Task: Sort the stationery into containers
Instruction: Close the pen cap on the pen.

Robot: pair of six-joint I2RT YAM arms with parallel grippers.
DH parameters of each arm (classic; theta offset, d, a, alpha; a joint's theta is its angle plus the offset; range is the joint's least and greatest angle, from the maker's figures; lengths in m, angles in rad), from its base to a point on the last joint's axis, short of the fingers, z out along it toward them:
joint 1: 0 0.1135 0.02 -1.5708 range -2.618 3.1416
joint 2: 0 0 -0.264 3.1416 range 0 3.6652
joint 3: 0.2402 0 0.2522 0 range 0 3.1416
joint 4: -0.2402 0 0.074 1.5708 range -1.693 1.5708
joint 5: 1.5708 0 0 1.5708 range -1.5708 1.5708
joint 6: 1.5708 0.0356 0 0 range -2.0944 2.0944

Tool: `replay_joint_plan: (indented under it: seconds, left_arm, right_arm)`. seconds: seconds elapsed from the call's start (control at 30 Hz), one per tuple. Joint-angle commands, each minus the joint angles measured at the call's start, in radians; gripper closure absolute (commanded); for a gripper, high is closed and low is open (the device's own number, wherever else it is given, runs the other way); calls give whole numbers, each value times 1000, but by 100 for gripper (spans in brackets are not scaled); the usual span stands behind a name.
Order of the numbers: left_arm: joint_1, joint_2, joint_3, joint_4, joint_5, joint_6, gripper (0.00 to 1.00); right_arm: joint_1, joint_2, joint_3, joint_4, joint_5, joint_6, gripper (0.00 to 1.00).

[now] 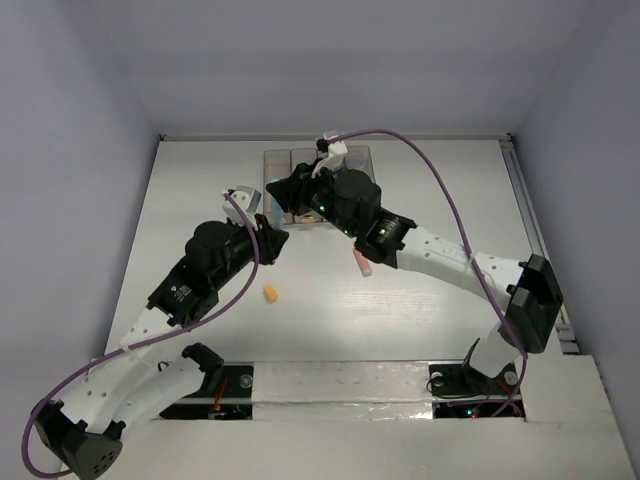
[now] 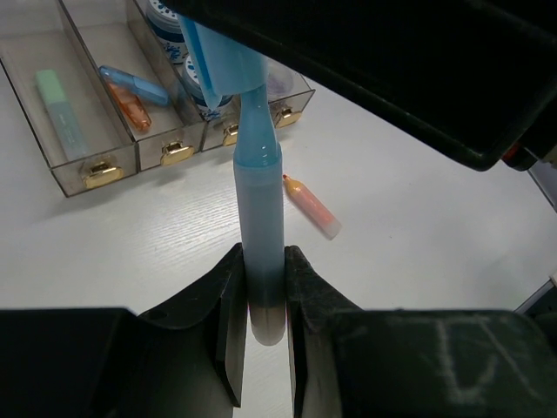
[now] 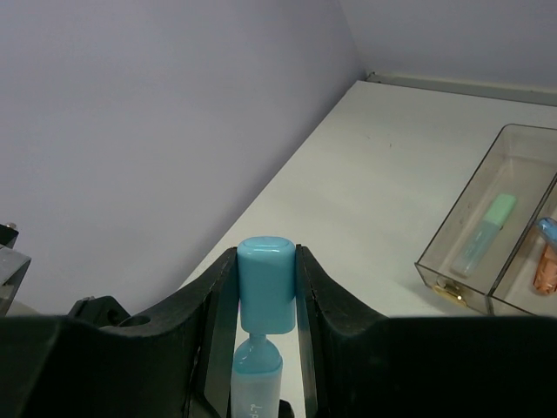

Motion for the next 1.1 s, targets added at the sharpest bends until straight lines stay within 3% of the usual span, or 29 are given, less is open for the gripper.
replay_joint_plan:
  seconds: [0.0, 0.7, 1.07]
  left_arm:
    - [-4, -17, 15, 41, 7, 7, 100]
    - [-4, -31, 22, 34, -74, -20, 100]
    - [-4, -67, 30, 47, -85, -43, 100]
  right_arm:
    - [14, 8, 25, 57, 13, -17, 100]
    - [71, -28, -79, 130, 69, 0, 100]
    - [111, -79, -259, 313, 111, 56, 100]
